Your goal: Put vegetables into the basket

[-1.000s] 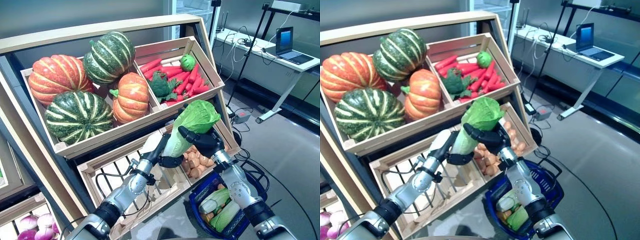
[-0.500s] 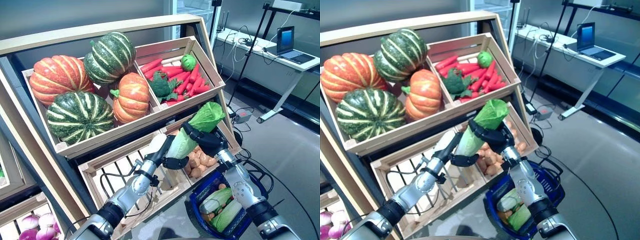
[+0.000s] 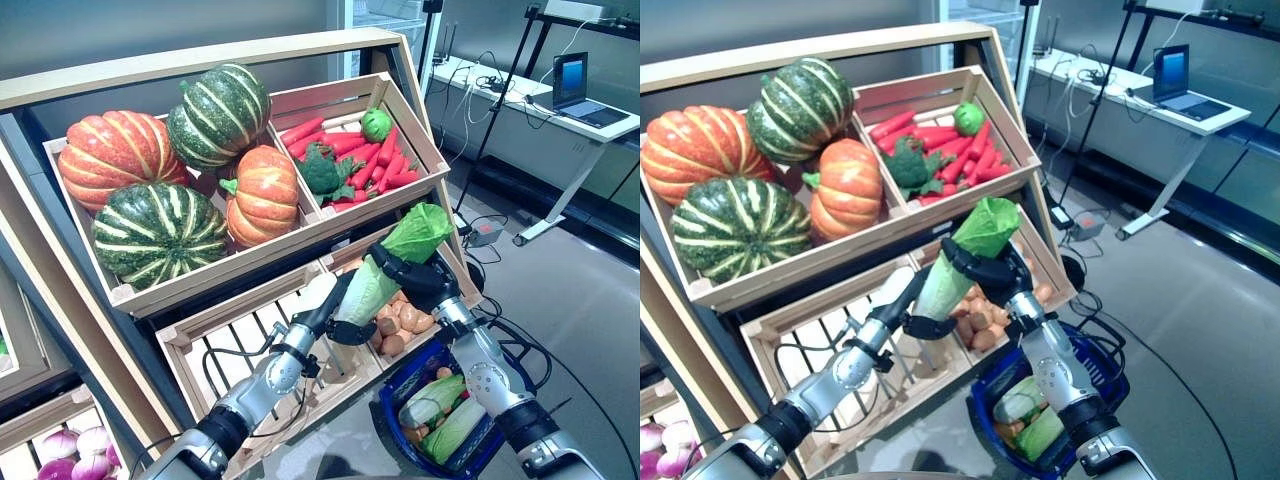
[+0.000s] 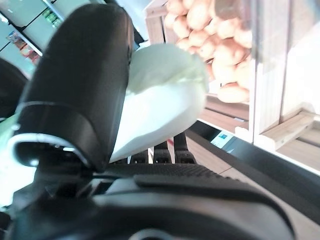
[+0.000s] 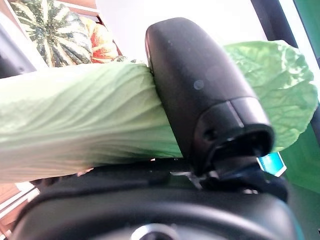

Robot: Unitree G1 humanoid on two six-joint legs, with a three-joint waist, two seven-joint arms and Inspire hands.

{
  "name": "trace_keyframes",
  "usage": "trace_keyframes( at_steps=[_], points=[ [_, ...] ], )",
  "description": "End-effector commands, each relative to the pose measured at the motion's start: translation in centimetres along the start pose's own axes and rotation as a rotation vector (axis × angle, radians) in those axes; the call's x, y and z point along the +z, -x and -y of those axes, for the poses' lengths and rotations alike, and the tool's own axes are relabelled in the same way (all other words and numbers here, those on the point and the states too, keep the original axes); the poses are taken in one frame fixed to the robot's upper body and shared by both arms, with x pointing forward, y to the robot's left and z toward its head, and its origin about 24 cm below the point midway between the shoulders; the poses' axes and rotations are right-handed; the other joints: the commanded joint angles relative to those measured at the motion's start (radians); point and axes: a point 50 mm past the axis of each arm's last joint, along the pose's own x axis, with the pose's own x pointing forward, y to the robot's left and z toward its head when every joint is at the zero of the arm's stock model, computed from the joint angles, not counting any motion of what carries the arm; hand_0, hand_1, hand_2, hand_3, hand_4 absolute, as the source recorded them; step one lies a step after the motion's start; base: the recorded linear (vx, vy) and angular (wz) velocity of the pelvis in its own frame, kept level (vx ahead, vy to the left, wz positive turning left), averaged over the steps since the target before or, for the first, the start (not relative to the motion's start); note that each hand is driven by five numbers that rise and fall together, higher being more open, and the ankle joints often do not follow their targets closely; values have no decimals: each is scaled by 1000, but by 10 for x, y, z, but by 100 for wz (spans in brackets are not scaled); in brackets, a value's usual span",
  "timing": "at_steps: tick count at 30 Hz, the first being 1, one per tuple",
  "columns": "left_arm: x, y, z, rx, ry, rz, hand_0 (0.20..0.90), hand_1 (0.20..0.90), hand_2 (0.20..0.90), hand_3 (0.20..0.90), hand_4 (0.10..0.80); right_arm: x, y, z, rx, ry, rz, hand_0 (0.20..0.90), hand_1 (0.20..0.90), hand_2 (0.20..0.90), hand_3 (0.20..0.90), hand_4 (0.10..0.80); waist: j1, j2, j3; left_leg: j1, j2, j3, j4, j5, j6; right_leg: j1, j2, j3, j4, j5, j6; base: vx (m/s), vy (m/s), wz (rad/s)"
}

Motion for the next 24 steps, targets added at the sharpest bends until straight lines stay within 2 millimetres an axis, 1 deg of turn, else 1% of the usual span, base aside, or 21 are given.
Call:
trace_keyframes(
  at_steps=[1, 6, 7, 8, 12, 13, 14, 16, 19, 20, 24],
  points=[
    [-32, 10, 13, -129, -110, -134, 900, 900, 900, 900, 800, 124, -61, -85, 410, 3, 628, 300, 300, 300, 300, 400, -16, -42, -22, -9, -25, 10, 2, -75, 14, -3, -22, 43, 15, -7, 12, 0, 0, 0],
    [-51, 20, 1, -83, -120, -214, 900, 900, 900, 900, 800, 131, -57, -73, 353, 95, 615, 300, 300, 300, 300, 400, -22, -44, -25, -6, -23, 20, 2, -72, 13, -4, -20, 51, 15, -5, 12, 1, 4, -1],
    [-51, 20, 1, -83, -120, -214, 900, 900, 900, 900, 800, 131, -57, -73, 353, 95, 615, 300, 300, 300, 300, 400, -22, -44, -25, -6, -23, 20, 2, -72, 13, -4, -20, 51, 15, -5, 12, -4, 11, -4],
    [-58, 24, -5, -68, -115, -245, 900, 900, 900, 900, 800, 135, -53, -65, 329, 131, 608, 300, 300, 300, 300, 400, -26, -43, -25, -6, -22, 23, 2, -71, 13, -6, -19, 54, 15, -4, 12, -7, 7, -6],
    [-71, 34, -13, -58, -140, -289, 900, 900, 900, 900, 800, 140, -48, -51, 270, 212, 579, 300, 300, 300, 300, 400, -30, -42, -23, -5, -19, 28, 2, -70, 11, -8, -19, 59, 16, -2, 14, -2, 2, -4],
    [-76, 38, -17, -47, -144, -309, 900, 900, 900, 900, 800, 142, -45, -45, 244, 238, 561, 300, 300, 300, 300, 400, -33, -41, -23, -4, -18, 30, 2, -69, 11, -8, -20, 60, 16, -1, 15, 8, 4, -5],
    [-77, 39, -18, -45, -143, -313, 900, 900, 900, 900, 800, 142, -45, -44, 240, 242, 557, 300, 300, 300, 300, 400, -33, -41, -23, -4, -18, 31, 2, -69, 10, -8, -20, 60, 16, -1, 15, 16, 9, -9],
    [-83, 43, -23, -20, -129, -356, 900, 900, 900, 900, 800, 142, -42, -35, 202, 273, 523, 300, 300, 300, 300, 400, -36, -39, -23, -3, -17, 33, 2, -67, 10, -9, -20, 63, 17, -1, 15, 21, 11, -9],
    [-93, 50, -32, 31, -88, -420, 900, 900, 900, 900, 800, 139, -33, -15, 119, 319, 465, 300, 300, 300, 300, 400, -42, -38, -23, -2, -16, 38, 2, -66, 8, -10, -21, 65, 19, -2, 16, 20, 7, -2],
    [-93, 50, -32, 33, -85, -424, 900, 900, 900, 900, 800, 139, -33, -13, 112, 324, 461, 300, 300, 300, 300, 400, -42, -37, -23, -2, -15, 38, 2, -66, 8, -10, -21, 65, 19, -2, 16, 0, 0, 0],
    [-98, 55, -39, 80, -28, -464, 900, 900, 900, 900, 800, 135, -19, 12, -33, 419, 391, 300, 300, 300, 300, 400, -43, -37, -17, -4, -13, 41, 4, -66, 8, -14, -25, 62, 28, -4, 18, 0, 0, 0]
  ],
)
